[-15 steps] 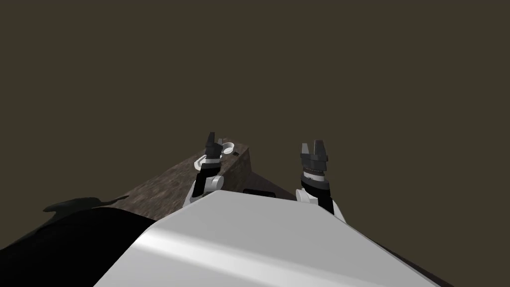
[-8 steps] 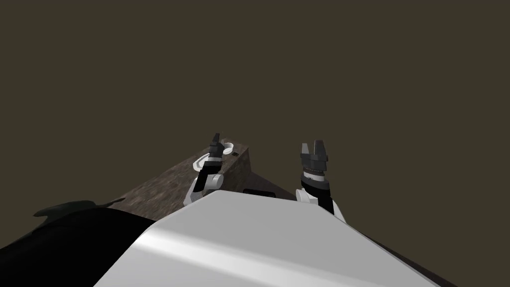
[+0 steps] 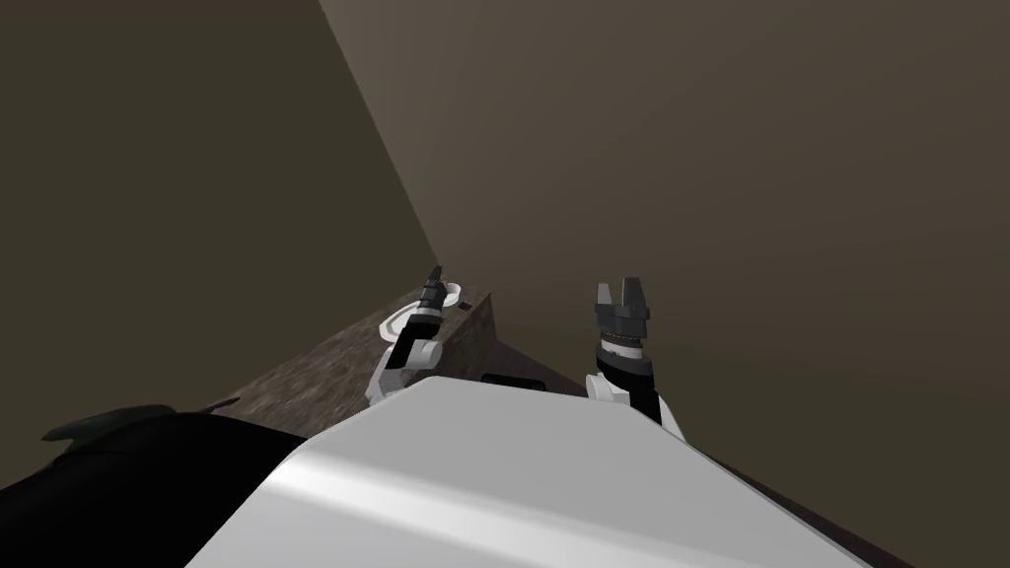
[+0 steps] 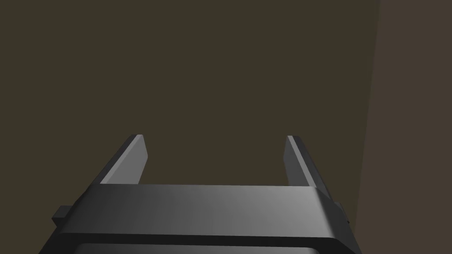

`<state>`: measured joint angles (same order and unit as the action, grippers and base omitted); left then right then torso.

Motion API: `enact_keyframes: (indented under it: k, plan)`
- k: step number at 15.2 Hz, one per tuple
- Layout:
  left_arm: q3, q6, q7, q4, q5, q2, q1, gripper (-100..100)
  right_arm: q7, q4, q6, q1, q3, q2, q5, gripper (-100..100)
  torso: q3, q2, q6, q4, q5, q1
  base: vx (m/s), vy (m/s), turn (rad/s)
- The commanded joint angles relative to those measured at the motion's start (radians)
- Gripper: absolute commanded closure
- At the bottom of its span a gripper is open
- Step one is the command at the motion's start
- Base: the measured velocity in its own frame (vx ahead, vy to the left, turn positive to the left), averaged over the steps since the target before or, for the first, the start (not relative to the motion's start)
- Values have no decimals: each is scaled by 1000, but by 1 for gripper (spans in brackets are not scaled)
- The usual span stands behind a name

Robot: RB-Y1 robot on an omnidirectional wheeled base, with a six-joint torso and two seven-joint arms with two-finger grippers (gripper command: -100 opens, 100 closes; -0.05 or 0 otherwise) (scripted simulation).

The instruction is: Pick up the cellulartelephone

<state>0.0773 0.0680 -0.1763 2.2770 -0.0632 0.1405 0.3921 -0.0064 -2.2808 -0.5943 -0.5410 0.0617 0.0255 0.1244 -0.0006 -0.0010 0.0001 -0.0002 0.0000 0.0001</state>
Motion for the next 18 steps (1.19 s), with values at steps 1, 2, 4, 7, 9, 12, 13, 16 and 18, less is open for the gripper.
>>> enact_keyframes:
  k: [1,2,4,7,9,12,13,16,18]
  plan:
    - [5,-36,-1,-5,-1,6,-8,-100,0,0,0,0,0,0,0,0,0,0,0,0,0,0,7,0,-12]
    - [13,-68,-6,-19,1,16,-27,-100,0,0,0,0,0,0,0,0,0,0,0,0,0,0,9,-1,-28]
    - [13,-94,-6,-19,1,16,-27,-100,0,0,0,0,0,0,0,0,0,0,0,0,0,0,9,0,-25]
    - [20,-156,-12,-35,3,26,-47,-100,0,0,0,0,0,0,0,0,0,0,0,0,0,0,10,0,-26]
    - [29,-204,-18,-51,5,35,-67,-100,0,0,0,0,0,0,0,0,0,0,0,0,0,0,12,0,-34]
    - [37,-266,-24,-67,7,44,-88,-100,0,0,0,0,0,0,0,0,0,0,0,0,0,0,14,0,-29]
    - [37,-286,-24,-67,7,44,-88,-100,0,0,0,0,0,0,0,0,0,0,0,0,0,0,12,1,-12]
    - [46,-355,-30,-85,9,53,-110,-100,0,0,0,0,0,0,0,0,0,0,0,0,0,0,13,-1,-28]
    - [55,-396,-36,-103,11,61,-132,-100,0,0,0,0,0,0,0,0,0,0,0,0,0,0,15,-1,-41]
